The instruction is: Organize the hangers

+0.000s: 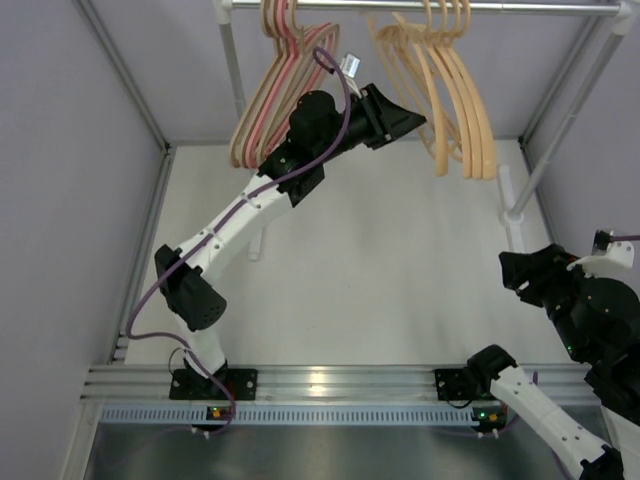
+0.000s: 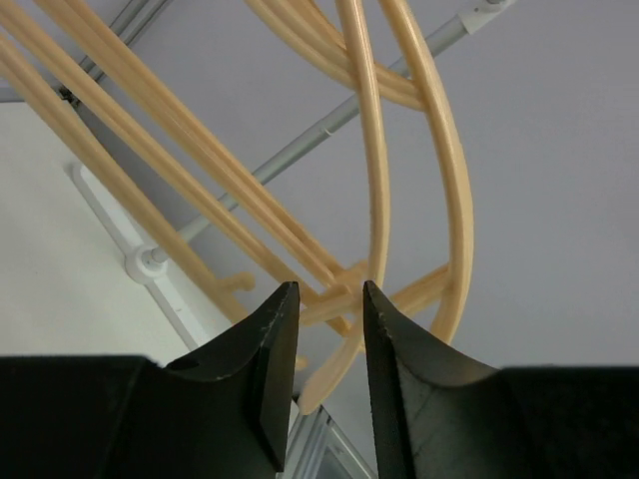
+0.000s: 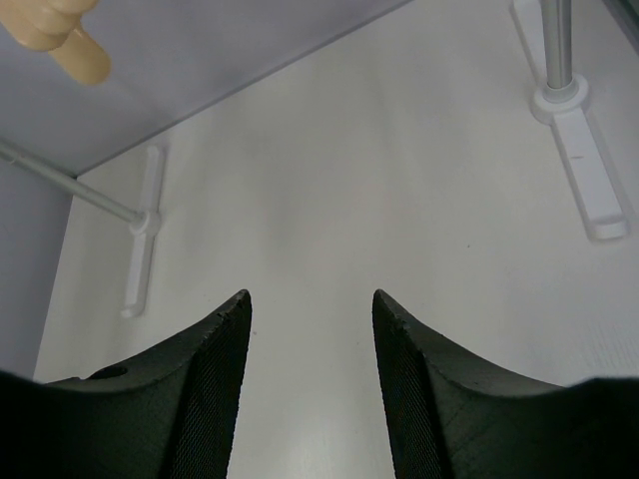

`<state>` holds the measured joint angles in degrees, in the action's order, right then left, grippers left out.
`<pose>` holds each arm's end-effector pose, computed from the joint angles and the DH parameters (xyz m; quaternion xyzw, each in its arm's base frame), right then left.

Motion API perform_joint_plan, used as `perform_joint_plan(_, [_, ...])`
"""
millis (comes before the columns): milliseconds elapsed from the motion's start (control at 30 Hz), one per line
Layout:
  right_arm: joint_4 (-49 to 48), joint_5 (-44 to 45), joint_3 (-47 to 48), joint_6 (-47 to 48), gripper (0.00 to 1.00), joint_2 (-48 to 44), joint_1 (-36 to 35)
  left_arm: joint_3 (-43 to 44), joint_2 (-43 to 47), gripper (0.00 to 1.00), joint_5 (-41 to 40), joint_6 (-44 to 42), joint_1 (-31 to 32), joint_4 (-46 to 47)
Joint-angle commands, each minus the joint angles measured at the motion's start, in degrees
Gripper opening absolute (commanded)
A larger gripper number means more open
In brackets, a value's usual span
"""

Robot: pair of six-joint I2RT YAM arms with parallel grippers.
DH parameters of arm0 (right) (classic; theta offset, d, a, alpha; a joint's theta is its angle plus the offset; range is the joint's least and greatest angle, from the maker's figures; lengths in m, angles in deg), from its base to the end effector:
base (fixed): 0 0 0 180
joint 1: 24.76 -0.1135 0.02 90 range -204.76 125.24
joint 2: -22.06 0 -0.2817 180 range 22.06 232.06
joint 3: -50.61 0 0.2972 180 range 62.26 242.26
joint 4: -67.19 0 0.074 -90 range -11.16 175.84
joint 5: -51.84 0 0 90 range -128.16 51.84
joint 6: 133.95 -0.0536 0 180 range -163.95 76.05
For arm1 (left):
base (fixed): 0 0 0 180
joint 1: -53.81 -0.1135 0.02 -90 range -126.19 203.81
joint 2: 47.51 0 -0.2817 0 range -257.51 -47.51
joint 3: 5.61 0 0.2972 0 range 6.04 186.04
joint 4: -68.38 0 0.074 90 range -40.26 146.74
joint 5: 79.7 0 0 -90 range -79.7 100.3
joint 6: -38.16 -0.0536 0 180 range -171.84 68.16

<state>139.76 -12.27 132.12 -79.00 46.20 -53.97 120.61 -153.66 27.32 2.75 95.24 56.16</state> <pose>0.0473 -0.0004 0.4470 0.1753 0.7663 0.1641 0.5959 0.3657 -0.3437 0.5032 0.0364 0.6583 -0.6192 0.4265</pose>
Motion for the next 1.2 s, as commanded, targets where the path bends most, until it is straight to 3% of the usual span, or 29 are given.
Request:
perform_joint_plan(0, [0.2, 1.0, 1.2, 0.4, 0.51, 0.0, -0.7, -4.7, 8.2, 0.37, -0.8, -2.2, 1.4, 3.0])
perform_joint_plan(200, [0.1, 0.8, 1.1, 0.3, 0.54, -0.1, -0.8, -12.4, 15.3, 0.38, -0.4, -4.6, 3.7, 4.4])
perform_joint_plan(300, [-0.3, 0.8, 0.7, 0.5, 0.6, -0.4, -0.7, -16.6, 19.4, 0.38, 0.3, -7.5, 6.2, 3.9])
perform_joint_plan(367, [-1.3, 0.5, -0.4, 0.8, 0.66, -1.2, -0.7, -19.5, 22.3, 0.4, -1.1, -11.8, 10.1, 0.9])
perform_joint_plan(533, [-3.0, -0.2, -2.5, 1.1, 0.99, -2.3, -0.8, -29.3, 28.5, 0.43, -9.3, -20.5, 19.6, -7.3])
perform_joint_plan(667, [-3.5, 1.0, -4.1, 1.7, 0.99, -3.5, -0.7, -42.3, 36.6, 0.52, -16.6, -24.1, 26.2, -9.6])
perform_joint_plan(800, [-3.9, 2.0, -5.8, 2.0, 0.99, -5.8, -0.7, -54.2, 45.0, 0.65, -23.4, -23.7, 29.1, -12.3])
perform_joint_plan(1000, [-5.2, 2.1, -9.1, 2.8, 1.0, -8.7, -0.7, -67.3, 52.5, 0.66, -27.5, -21.5, 30.1, -12.8])
perform_joint_plan(1167, [-7.7, 2.6, -14.3, 1.3, 0.99, -13.4, -0.7, -71.2, 59.1, 0.69, -29.2, -20.6, 30.2, -15.0])
